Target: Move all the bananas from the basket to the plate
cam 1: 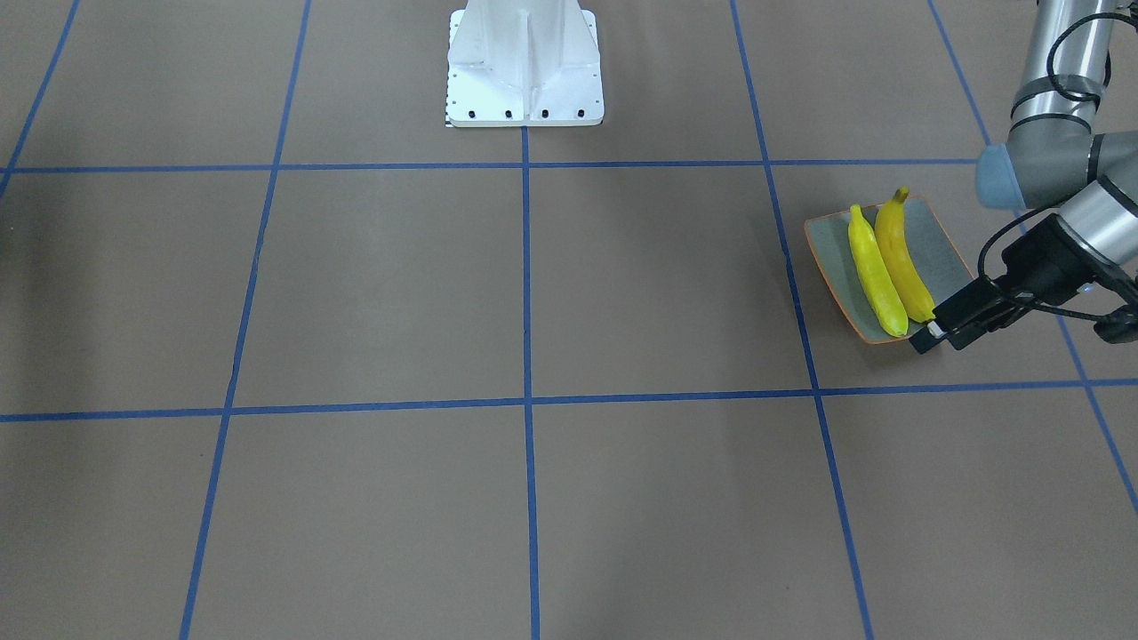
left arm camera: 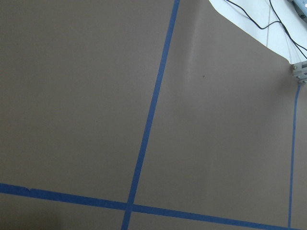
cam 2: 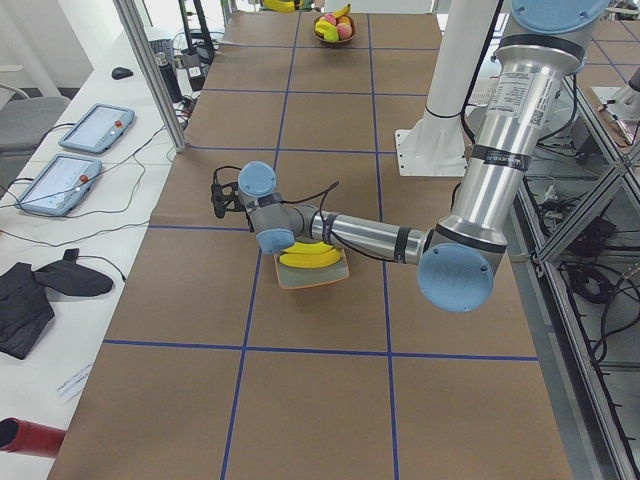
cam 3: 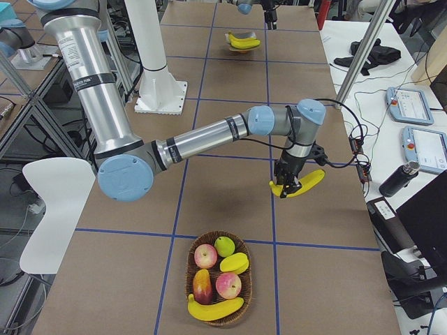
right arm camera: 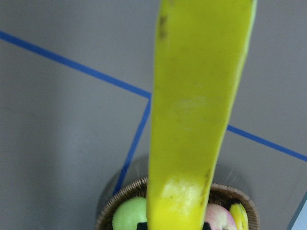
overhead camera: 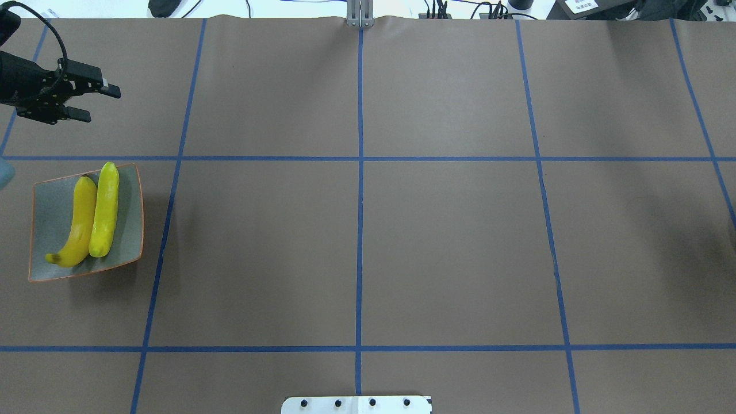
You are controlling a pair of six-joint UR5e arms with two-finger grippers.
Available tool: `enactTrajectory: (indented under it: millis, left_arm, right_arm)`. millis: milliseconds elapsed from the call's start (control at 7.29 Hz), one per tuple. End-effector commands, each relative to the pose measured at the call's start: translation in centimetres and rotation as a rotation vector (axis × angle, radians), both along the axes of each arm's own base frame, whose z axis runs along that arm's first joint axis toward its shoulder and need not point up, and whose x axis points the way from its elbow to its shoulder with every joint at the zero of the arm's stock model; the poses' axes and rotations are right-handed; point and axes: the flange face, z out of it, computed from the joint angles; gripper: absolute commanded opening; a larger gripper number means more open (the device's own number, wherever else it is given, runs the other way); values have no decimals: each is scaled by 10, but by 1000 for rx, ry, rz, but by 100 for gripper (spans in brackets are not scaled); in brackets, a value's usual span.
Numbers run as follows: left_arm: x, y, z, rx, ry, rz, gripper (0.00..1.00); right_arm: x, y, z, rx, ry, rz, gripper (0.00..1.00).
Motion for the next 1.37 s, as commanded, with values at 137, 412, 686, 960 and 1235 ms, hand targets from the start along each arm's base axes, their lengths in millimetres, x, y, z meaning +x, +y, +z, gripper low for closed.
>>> enactTrajectory:
  millis: [137,412,686,960,1235]
  left_arm:
    - [16,-31,-30,25,9,-24,100]
    - [69,-44,-112,-24,116,-69,100]
    - [153,-16,-192,-29,263,-142,100]
    - [177,13,-221,6,453,-196,100]
    - [206,38,-248,60,542,-157,100]
  right_arm:
    - [-159,-16,-131,-37,-168,88,0]
    - [-230,22,-204,-87,-269,132,0]
    - [-281,47,-254,-162,-348,101,0]
    - [-290,63,-275,-254,-458,18,0]
    - [-300,80,-295,-292,-526,-49,0]
